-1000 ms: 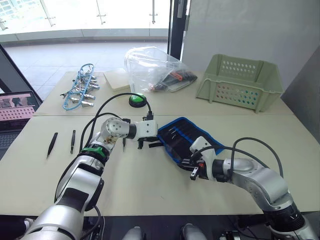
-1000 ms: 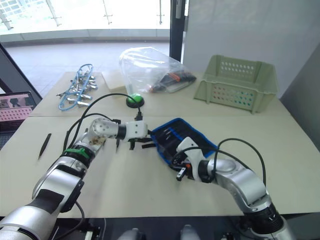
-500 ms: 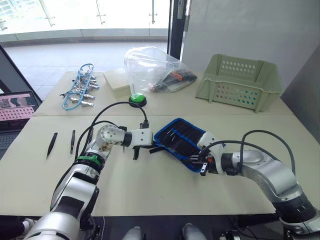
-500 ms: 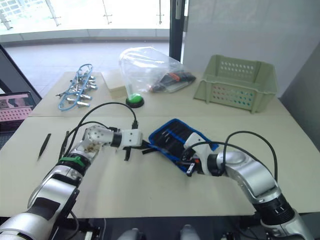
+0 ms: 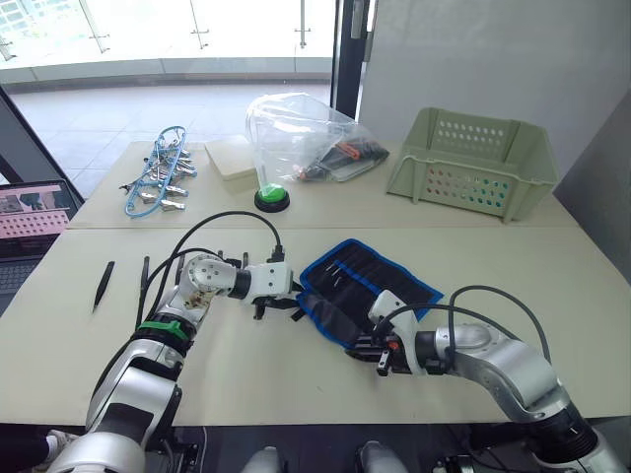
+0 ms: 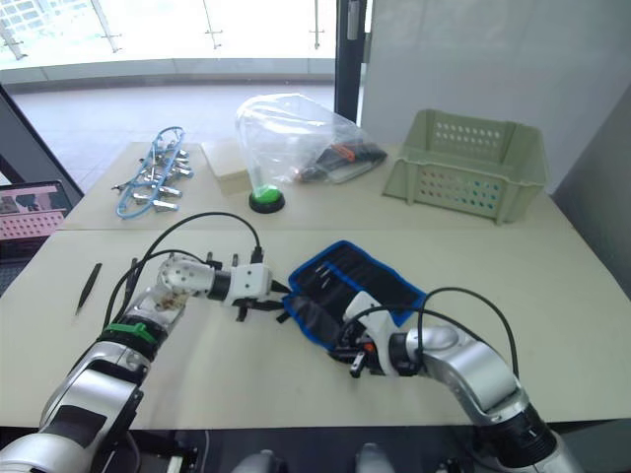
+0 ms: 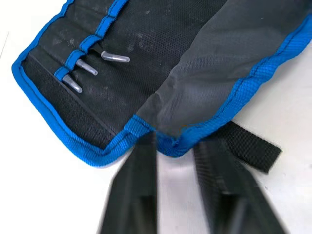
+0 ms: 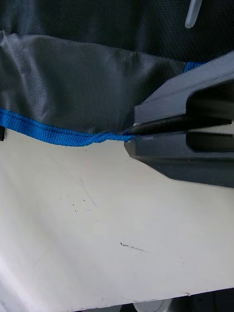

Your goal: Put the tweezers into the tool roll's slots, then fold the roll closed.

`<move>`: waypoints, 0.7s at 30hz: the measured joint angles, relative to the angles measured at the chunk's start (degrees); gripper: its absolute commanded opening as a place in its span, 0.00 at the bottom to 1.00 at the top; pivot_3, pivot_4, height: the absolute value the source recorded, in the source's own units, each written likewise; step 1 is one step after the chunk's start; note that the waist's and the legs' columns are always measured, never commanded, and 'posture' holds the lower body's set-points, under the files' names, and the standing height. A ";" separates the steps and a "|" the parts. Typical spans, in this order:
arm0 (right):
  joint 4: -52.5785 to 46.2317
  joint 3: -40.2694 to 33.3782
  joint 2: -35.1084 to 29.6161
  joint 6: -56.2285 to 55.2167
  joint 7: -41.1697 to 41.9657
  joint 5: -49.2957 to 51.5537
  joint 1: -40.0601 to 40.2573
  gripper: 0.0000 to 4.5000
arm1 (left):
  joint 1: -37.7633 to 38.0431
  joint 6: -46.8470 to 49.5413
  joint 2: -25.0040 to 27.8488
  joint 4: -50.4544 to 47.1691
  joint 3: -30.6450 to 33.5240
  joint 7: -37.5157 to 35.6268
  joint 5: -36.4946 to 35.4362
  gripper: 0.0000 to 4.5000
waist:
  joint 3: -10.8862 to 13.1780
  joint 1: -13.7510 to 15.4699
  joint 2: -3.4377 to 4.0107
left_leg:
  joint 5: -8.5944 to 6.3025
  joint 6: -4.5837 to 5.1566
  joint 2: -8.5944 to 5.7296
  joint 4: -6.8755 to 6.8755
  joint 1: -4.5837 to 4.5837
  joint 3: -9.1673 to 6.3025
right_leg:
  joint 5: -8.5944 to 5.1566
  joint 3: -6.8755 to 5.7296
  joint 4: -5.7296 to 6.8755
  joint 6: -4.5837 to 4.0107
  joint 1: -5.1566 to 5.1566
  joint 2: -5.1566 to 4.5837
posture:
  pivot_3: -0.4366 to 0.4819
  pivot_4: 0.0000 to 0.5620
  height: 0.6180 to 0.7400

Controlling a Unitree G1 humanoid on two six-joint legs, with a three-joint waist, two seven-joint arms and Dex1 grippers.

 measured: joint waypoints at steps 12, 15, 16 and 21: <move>-0.65 -16.52 0.11 2.17 4.38 15.64 -2.69 0.79 | 0.53 24.67 3.67 -13.03 11.27 -11.19 -20.34 0.82 | 0.00 0.15 -0.02 | 0.00 0.00 0.02 0.07 -0.05 -0.08 | 0.01 -0.03 0.05 0.01 0.03 0.00 | 0.48 0.27 1.00; 1.28 -19.90 2.79 1.51 2.65 17.64 -4.53 0.67 | 1.63 31.85 1.88 -19.99 12.53 -8.60 -23.50 0.60 | 0.00 0.11 -0.02 | 0.00 0.00 0.02 0.05 0.03 -0.07 | 0.01 -0.01 0.05 0.01 0.07 0.01 | 0.48 0.27 1.00; 2.23 -19.92 3.55 0.47 1.70 17.15 -5.05 0.61 | 2.19 33.72 0.90 -21.36 12.53 -6.76 -23.48 0.53 | 0.00 0.04 -0.02 | 0.00 0.00 0.02 0.05 0.03 -0.06 | 0.01 0.00 0.05 0.01 0.05 0.01 | 0.48 0.27 1.00; 6.33 -14.81 6.64 -7.18 -3.15 8.22 -6.16 0.23 | 4.74 41.59 -4.40 -25.75 9.12 2.73 -21.66 0.16 | 0.00 -0.05 -0.02 | 0.00 -0.01 0.02 0.04 -0.01 -0.04 | 0.01 0.02 0.07 0.00 -0.03 0.02 | 0.48 0.27 1.00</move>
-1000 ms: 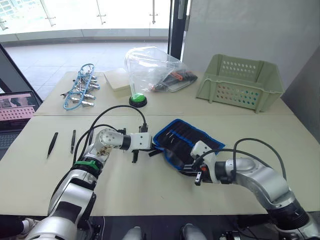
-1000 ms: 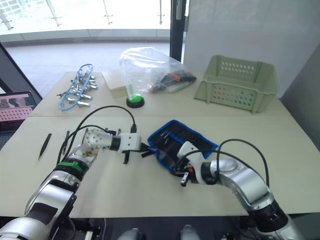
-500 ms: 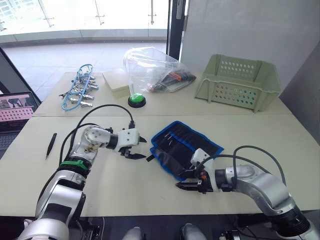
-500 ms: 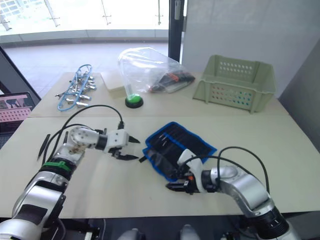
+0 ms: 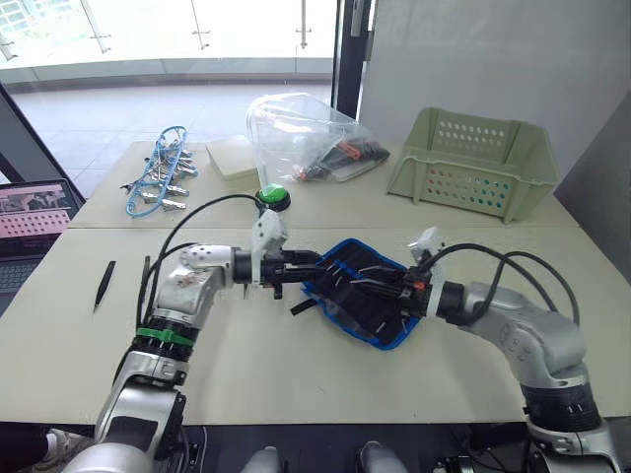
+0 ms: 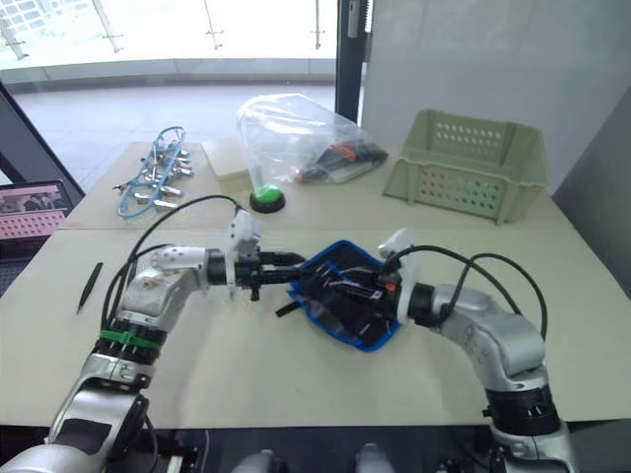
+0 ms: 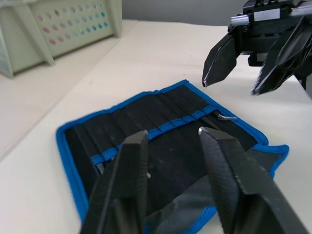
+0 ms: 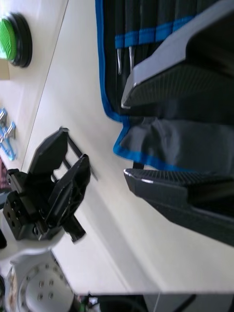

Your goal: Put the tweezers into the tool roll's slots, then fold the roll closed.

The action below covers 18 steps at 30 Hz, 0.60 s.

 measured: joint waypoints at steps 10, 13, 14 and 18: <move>8.13 10.38 6.19 -13.45 -2.56 -12.43 6.04 0.00 | 4.45 4.61 -2.97 -2.05 -8.57 10.16 8.68 0.00 | -0.01 0.01 0.01 | 0.01 -0.02 -0.02 -0.03 0.05 0.04 | 0.00 0.06 -0.01 0.00 0.00 0.00 | 0.48 0.27 1.00; 9.33 13.25 5.23 -17.09 -0.41 -15.50 7.01 0.00 | 6.27 4.45 -2.92 -1.73 -9.02 10.20 8.78 0.00 | -0.02 -0.01 0.01 | 0.01 -0.02 -0.01 -0.05 0.11 0.04 | 0.00 0.05 -0.02 -0.01 0.04 0.00 | 0.48 0.27 1.00; 9.48 14.10 5.00 -18.38 0.22 -16.35 7.61 0.00 | 6.59 3.74 -2.88 -1.41 -8.90 10.28 8.77 0.00 | -0.06 0.00 0.03 | 0.01 -0.01 -0.01 -0.05 0.17 0.04 | 0.00 0.05 -0.04 -0.01 0.10 -0.01 | 0.48 0.27 1.00; 9.35 16.56 2.66 -22.86 2.91 -19.43 9.57 0.00 | 8.14 0.14 -2.96 0.61 -8.62 11.07 8.76 0.00 | -0.30 0.06 -0.06 | -0.02 0.02 0.01 -0.24 0.88 0.05 | -0.03 0.03 -0.27 0.01 0.83 0.00 | 0.48 0.27 1.00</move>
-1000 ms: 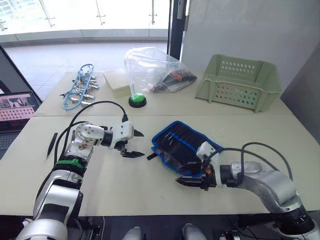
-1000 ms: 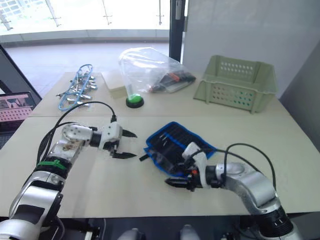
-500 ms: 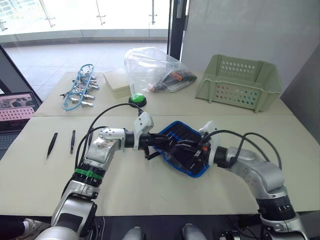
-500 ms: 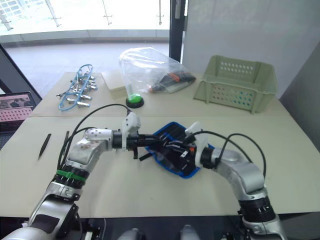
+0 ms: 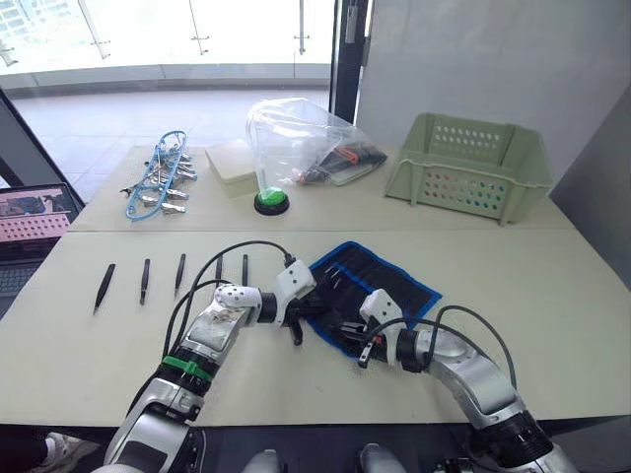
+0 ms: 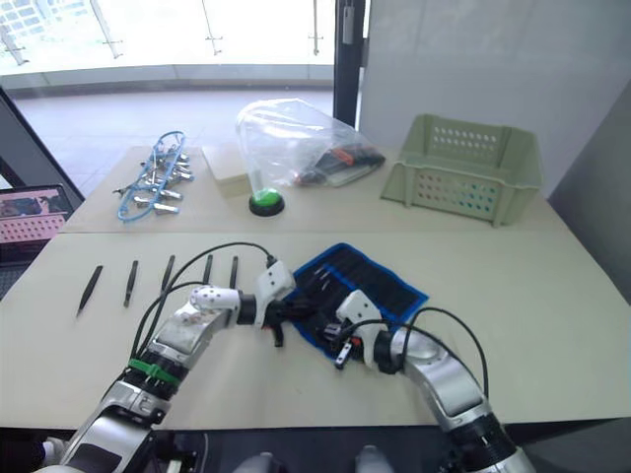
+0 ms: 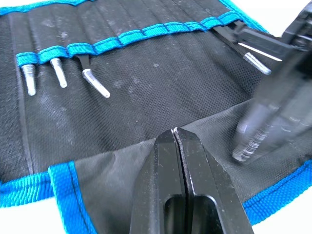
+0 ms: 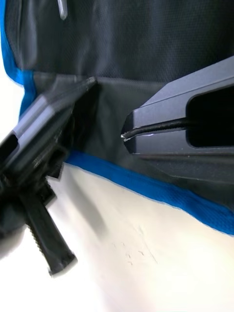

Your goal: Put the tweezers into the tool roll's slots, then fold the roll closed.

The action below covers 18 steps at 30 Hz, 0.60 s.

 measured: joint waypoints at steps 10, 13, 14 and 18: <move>-1.92 -1.08 -6.57 0.93 9.06 2.91 4.18 0.00 | 0.55 -8.28 -1.17 5.85 -0.50 0.54 0.37 0.00 | -0.50 0.33 0.02 | -0.08 0.10 0.04 -0.37 1.06 -0.02 | -0.11 -0.09 -0.59 0.09 1.26 -0.01 | 0.48 0.27 1.00; -1.96 -0.93 -9.32 -0.98 11.68 1.92 4.90 0.00 | 0.35 -11.87 -1.70 8.31 -0.72 0.30 1.08 0.00 | -0.88 0.55 -0.06 | -0.08 0.10 0.03 -0.38 1.05 -0.02 | -0.11 -0.10 -0.68 0.11 1.31 -0.02 | 0.48 0.27 1.00; -1.88 -0.93 -9.71 -1.40 12.33 1.86 4.99 0.00 | 0.25 -12.49 -1.73 8.94 -0.74 0.18 1.16 0.00 | -1.03 0.54 -0.13 | -0.09 0.10 0.03 -0.40 1.05 -0.02 | -0.11 -0.10 -0.69 0.11 1.31 -0.01 | 0.48 0.27 1.00; -1.54 -1.00 -10.65 -2.62 14.42 1.85 5.20 0.00 | -0.43 -17.20 -1.89 12.35 -0.66 -0.99 1.28 0.00 | -1.35 0.46 -0.24 | -0.09 0.10 0.04 -0.43 1.06 -0.02 | -0.11 -0.11 -0.70 0.12 1.31 0.00 | 0.48 0.27 1.00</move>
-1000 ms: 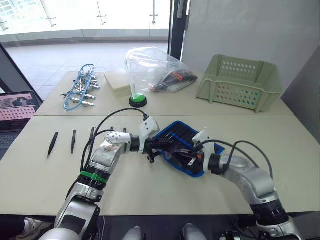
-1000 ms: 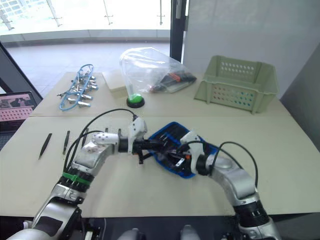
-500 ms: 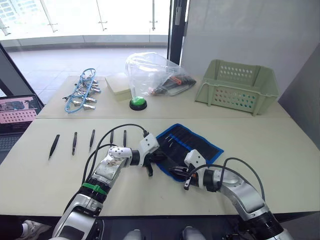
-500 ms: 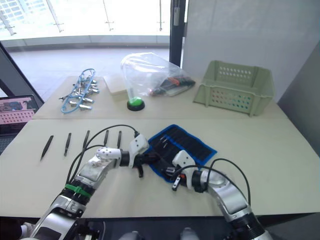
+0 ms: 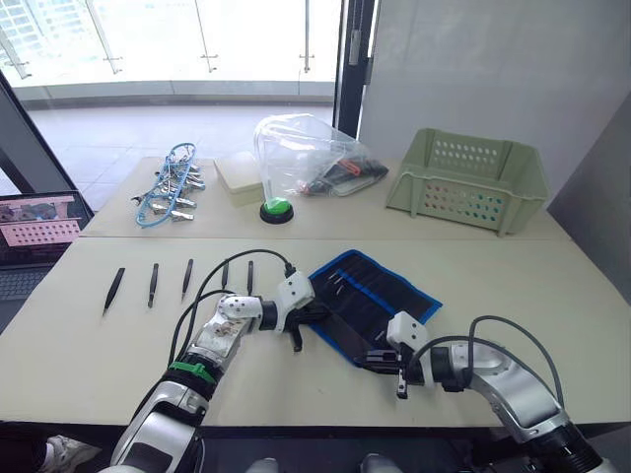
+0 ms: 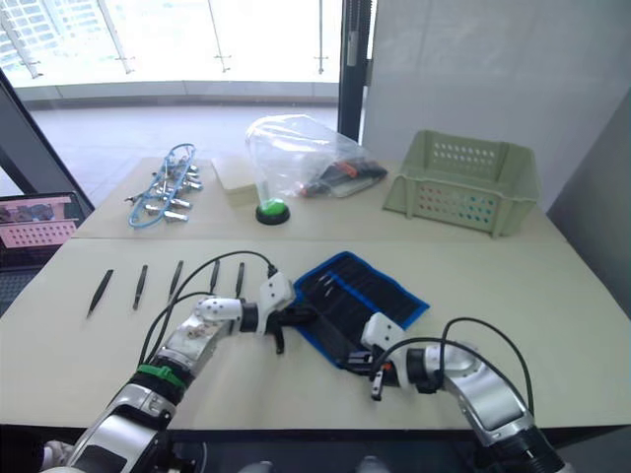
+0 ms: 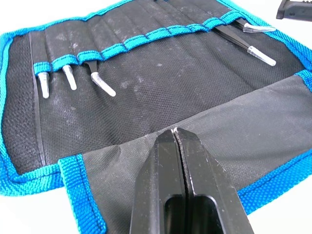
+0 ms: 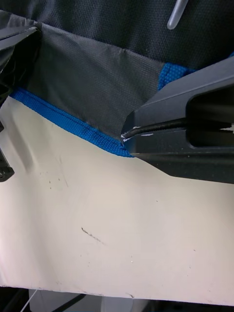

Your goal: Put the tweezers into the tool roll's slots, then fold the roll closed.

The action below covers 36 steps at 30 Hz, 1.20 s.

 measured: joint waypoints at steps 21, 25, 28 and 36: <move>-8.86 -19.11 -5.33 17.97 3.95 24.74 -4.18 0.00 | 15.12 14.32 13.52 -33.18 20.86 0.15 -17.62 0.00 | 0.36 -0.22 0.06 | 0.00 -0.01 0.03 -0.08 -0.94 -0.04 | 0.04 0.06 0.02 -0.05 -1.07 -0.03 | 0.48 0.27 1.00; -2.79 -18.22 -6.93 18.28 5.28 23.29 -9.38 0.06 | 26.24 17.08 17.19 -41.28 27.69 3.04 -19.52 0.12 | 0.46 -0.53 0.10 | 0.00 0.00 0.06 -0.14 -0.92 0.02 | 0.04 0.10 -0.02 -0.05 -1.10 -0.03 | 0.48 0.27 1.00; 3.06 -18.02 -6.84 16.85 7.52 21.75 -12.75 0.26 | 35.52 17.20 17.79 -45.21 35.24 6.46 -19.78 0.33 | 0.56 -0.61 0.13 | 0.00 -0.01 0.11 -0.24 -0.92 0.03 | 0.04 0.10 -0.05 -0.08 -1.15 -0.01 | 0.48 0.27 1.00; 12.85 -14.29 -5.39 13.25 15.90 19.15 -23.37 0.86 | 55.54 15.36 12.29 -52.84 49.72 12.86 -20.52 0.91 | 0.73 -0.04 0.22 | -0.02 -0.04 0.07 -0.26 -0.94 0.05 | 0.05 0.03 -0.13 -0.10 -1.11 -0.11 | 0.48 0.27 1.00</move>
